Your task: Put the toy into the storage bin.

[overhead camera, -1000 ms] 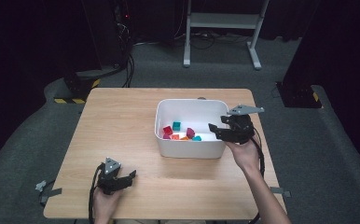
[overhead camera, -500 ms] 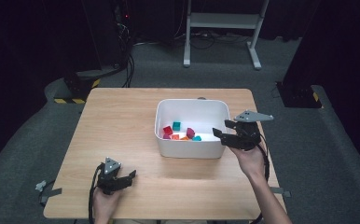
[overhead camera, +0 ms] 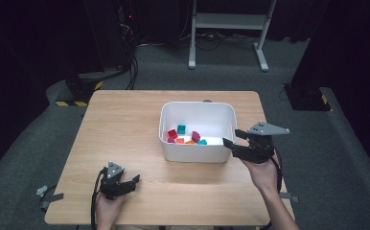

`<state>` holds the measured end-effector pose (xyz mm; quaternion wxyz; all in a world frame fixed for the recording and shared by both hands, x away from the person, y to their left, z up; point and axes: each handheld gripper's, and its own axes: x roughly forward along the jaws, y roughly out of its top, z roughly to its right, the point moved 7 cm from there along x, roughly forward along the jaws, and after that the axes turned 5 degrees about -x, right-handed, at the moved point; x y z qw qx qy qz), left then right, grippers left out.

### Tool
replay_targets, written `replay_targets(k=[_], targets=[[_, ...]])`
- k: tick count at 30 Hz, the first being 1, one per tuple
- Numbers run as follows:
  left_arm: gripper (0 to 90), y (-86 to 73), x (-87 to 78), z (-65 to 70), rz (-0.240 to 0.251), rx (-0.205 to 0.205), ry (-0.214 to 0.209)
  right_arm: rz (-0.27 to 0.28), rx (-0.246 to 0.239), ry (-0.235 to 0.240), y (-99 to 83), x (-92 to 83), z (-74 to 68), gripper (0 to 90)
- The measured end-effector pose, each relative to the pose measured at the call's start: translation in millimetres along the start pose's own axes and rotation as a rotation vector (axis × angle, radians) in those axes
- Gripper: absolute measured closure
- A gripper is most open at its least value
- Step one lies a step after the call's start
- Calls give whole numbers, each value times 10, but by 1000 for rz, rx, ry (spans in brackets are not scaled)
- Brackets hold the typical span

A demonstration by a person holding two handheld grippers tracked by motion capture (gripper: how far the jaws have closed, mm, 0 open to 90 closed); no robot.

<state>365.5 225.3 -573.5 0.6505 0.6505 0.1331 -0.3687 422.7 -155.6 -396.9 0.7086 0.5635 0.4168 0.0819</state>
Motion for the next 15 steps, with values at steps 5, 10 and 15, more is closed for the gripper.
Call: replay_targets(k=[5, 10, 15], targets=[[278, 0, 0, 0, 0, -1, -1, 7, -3, 4, -39, -41, -28, 410], [278, 0, 0, 0, 0, -2, -1, 15, -2, 15, -80, -69, -61, 410], [278, 0, 0, 0, 0, -1, 0, 30, -1, 29, -122, -99, -99, 410]])
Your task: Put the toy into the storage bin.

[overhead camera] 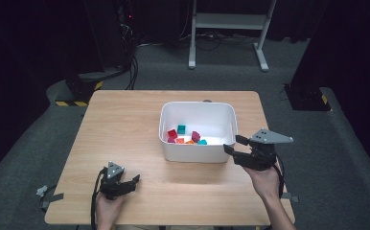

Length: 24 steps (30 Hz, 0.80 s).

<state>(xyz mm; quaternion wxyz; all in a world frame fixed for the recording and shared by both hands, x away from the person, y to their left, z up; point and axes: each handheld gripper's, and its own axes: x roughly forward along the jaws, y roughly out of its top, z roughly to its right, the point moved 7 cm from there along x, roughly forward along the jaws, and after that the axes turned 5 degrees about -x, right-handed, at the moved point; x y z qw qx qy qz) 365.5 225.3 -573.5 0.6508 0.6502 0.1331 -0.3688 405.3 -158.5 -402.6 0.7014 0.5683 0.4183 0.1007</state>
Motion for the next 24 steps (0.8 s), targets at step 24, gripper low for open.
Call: replay_targets(k=[24], targets=[[277, 0, -1, -2, 2, -6, -4, 4, 13, 35, -371, 21, -200, 414]])
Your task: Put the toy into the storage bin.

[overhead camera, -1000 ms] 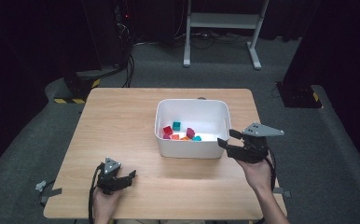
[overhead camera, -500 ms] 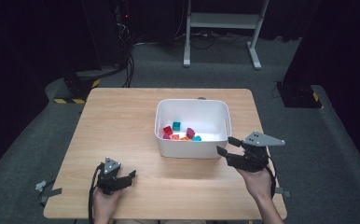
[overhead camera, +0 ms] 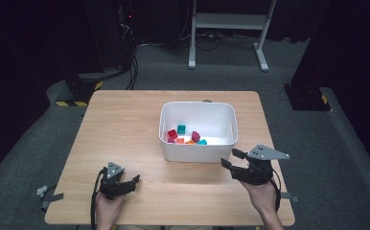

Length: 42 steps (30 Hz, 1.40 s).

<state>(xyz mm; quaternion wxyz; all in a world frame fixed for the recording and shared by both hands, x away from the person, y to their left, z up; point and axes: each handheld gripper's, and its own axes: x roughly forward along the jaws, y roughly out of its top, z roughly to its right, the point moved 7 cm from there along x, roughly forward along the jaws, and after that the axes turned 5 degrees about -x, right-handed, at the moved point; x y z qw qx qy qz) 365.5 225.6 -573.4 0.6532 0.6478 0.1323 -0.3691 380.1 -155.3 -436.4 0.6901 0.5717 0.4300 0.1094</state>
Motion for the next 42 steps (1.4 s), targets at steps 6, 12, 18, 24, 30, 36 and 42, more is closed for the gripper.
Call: replay_targets(k=[6, 12, 18, 24, 30, 36, 42], targets=[[278, 0, 0, -1, 0, -1, 1, -11, 37, 19, -135, 70, -12, 415], [278, -1, -2, -4, -1, 1, 1, -35, 51, 12, -283, 107, -26, 415], [276, -1, -3, -4, -2, -1, -3, -54, 64, -2, -421, 148, -32, 415], [276, 0, -4, -7, -1, -4, -5, -75, 54, -15, -534, 199, -54, 416], [276, 0, -4, -7, 0, -6, -7, -94, 56, -27, -642, 274, -46, 417], [274, 2, -3, -9, 3, -11, -11, -117, 61, -34, -754, 352, -48, 420], [274, 2, -3, -9, 3, -10, -10, -135, 64, -40, -822, 402, -41, 423]])
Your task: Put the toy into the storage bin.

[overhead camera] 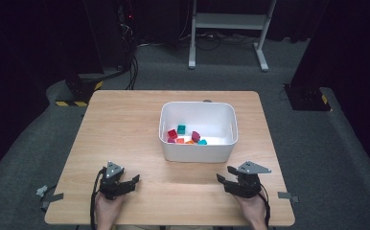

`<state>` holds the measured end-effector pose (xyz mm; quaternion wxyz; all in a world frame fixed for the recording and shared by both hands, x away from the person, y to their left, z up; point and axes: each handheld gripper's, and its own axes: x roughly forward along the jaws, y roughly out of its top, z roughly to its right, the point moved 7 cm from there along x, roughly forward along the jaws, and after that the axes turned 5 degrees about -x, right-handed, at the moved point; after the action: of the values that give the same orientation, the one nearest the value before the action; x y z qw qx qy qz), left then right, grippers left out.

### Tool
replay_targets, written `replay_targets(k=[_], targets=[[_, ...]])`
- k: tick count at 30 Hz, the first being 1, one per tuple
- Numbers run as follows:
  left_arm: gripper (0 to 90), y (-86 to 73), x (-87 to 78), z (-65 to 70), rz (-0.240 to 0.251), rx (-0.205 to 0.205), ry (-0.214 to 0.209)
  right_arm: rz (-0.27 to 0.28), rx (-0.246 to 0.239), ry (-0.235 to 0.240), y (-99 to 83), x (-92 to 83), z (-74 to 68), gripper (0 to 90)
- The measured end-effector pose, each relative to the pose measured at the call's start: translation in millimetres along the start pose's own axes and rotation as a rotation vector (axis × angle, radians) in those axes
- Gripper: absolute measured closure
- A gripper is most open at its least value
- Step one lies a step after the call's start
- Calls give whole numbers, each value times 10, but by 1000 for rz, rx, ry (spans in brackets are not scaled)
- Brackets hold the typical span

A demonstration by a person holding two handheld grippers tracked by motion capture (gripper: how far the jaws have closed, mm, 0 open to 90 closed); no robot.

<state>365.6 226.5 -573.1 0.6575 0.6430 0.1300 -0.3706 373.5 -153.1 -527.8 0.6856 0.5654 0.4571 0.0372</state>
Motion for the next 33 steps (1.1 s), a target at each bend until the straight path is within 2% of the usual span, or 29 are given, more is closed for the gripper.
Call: replay_targets(k=[21, 27, 33], targets=[[275, -2, -1, 1, -3, 3, 3, -86, -12, -58, -223, 301, 62, 425], [276, -3, 0, 3, -4, 5, 5, -117, -41, -85, -255, 366, 64, 424], [277, -3, 0, 4, -5, 6, 6, -121, -63, -102, -244, 395, 69, 418]])
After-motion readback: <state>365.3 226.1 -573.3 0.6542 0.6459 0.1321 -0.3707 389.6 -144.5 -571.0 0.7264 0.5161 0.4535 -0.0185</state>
